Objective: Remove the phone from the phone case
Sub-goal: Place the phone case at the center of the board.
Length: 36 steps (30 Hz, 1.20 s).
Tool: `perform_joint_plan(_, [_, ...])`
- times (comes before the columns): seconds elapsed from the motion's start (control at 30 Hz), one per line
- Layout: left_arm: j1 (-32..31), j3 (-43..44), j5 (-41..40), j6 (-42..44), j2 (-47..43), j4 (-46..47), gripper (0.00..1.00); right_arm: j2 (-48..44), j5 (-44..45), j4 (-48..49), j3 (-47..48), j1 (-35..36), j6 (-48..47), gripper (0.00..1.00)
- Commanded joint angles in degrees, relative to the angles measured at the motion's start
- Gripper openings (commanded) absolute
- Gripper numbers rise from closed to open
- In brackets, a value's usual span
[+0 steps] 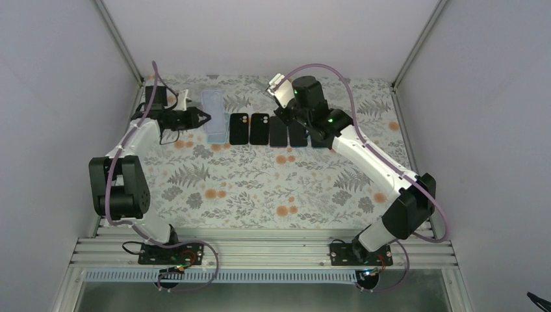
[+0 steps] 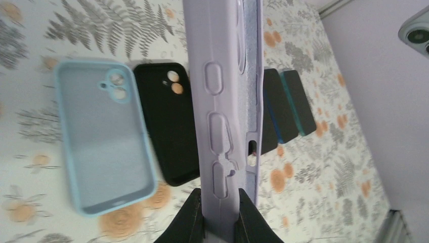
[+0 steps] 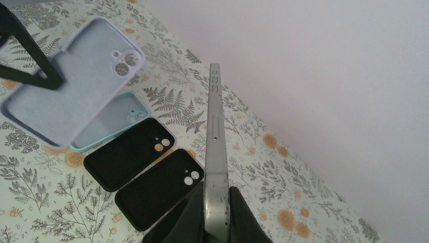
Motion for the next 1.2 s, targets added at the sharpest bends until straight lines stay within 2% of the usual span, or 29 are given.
perform_joint_plan(0.0, [3.4, 3.9, 0.2, 17.7, -0.7, -9.4, 0.02, -2.5, -1.6, 2.8, 2.0, -0.2, 1.6, 0.04])
perform_joint_plan(0.23, [9.7, 9.5, -2.7, 27.6, 4.7, -16.2, 0.02, -2.2, -1.8, 2.7, 2.2, -0.3, 1.8, 0.04])
perform_joint_plan(0.43, [11.3, 15.8, -3.8, 33.3, 12.1, -21.2, 0.02, -2.2, -1.6, 2.6, 2.1, -0.2, 1.7, 0.04])
perform_joint_plan(0.87, [12.4, 23.7, 0.0, 31.0, 27.2, -24.8, 0.02, -3.1, -1.1, 2.6, 0.8, -0.4, 1.6, 0.04])
perform_joint_plan(1.17, [12.4, 25.7, -1.5, 27.0, 32.8, -22.5, 0.02, -3.1, -1.2, 2.7, 0.3, -0.6, 1.6, 0.04])
